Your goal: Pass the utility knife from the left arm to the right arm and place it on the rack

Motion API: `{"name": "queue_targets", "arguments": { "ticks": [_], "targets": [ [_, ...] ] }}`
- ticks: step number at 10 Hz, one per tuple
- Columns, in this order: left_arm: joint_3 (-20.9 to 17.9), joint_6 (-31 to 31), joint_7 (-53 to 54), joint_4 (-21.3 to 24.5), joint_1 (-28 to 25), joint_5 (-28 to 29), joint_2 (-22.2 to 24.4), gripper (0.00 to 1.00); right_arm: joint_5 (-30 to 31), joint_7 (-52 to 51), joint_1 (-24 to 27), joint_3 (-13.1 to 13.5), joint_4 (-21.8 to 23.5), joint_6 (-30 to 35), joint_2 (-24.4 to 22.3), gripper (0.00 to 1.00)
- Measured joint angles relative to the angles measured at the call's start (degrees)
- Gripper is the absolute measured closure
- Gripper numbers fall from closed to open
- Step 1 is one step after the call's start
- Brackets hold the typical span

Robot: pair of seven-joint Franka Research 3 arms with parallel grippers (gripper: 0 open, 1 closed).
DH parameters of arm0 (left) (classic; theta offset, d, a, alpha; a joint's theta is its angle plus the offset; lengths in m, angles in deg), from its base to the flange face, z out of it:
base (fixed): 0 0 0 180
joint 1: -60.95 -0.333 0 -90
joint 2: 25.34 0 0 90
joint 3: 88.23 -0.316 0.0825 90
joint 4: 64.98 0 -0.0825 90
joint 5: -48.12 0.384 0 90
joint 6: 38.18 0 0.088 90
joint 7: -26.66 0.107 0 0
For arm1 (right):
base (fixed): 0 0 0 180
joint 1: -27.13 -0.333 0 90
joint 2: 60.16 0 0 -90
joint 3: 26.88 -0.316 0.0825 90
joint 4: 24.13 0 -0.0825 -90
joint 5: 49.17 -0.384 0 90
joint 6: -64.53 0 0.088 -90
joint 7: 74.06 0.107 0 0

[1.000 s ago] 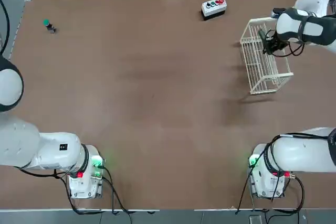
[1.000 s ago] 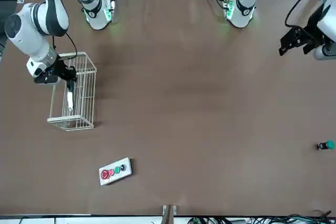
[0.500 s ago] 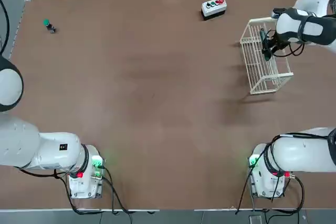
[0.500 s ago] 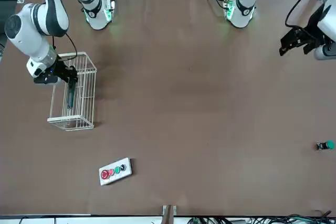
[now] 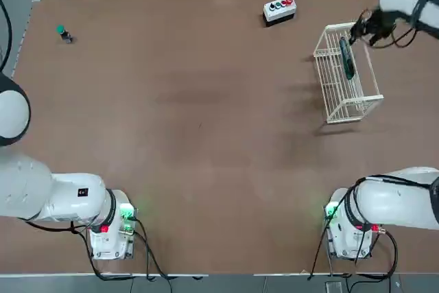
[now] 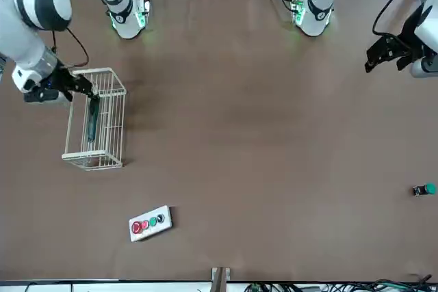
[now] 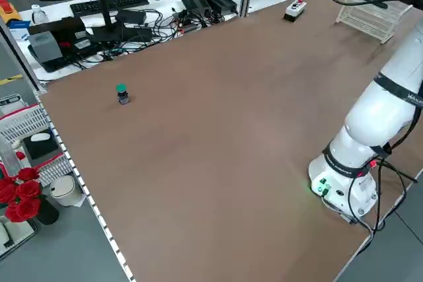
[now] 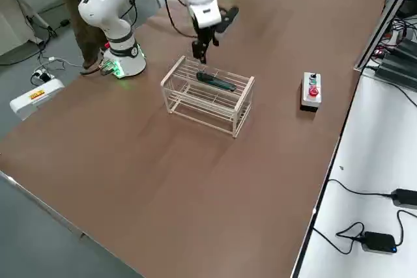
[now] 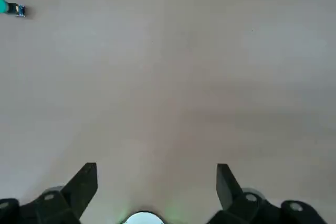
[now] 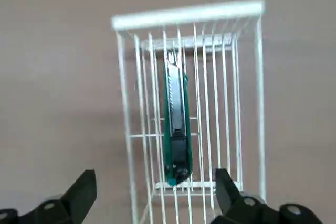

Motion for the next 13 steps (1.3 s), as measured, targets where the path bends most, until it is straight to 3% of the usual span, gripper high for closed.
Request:
{"name": "queue_targets", "arguments": {
  "ticks": [1, 3, 5, 8, 13],
  "targets": [
    [0.5, 0.1, 0.5, -0.1, 0.0, 0.8, 0.0, 0.0, 0.0, 0.0, 0.0, 0.0, -6.2, 4.2, -0.3, 0.0],
    [1.2, 0.1, 0.8, -0.1, 0.0, 0.8, 0.0, 0.0, 0.0, 0.1, 0.2, -0.1, -14.4, 6.7, 0.9, 0.0],
    [1.3, 0.1, 1.0, -0.2, 0.0, 0.5, 0.0, 0.0, 0.6, 1.7, 2.3, -2.9, -22.0, 9.9, 5.5, 0.0],
    [1.1, 0.1, 3.1, -0.2, -0.1, 0.2, 0.0, 0.0, 4.4, 6.2, 3.7, -6.2, -36.5, 22.0, 13.2, 0.0],
    [1.1, 0.1, 3.1, -0.2, -0.1, 0.2, 0.0, 0.0, 4.6, 6.9, 5.4, -6.4, -38.1, 27.5, 14.3, 0.0]
  ]
}}
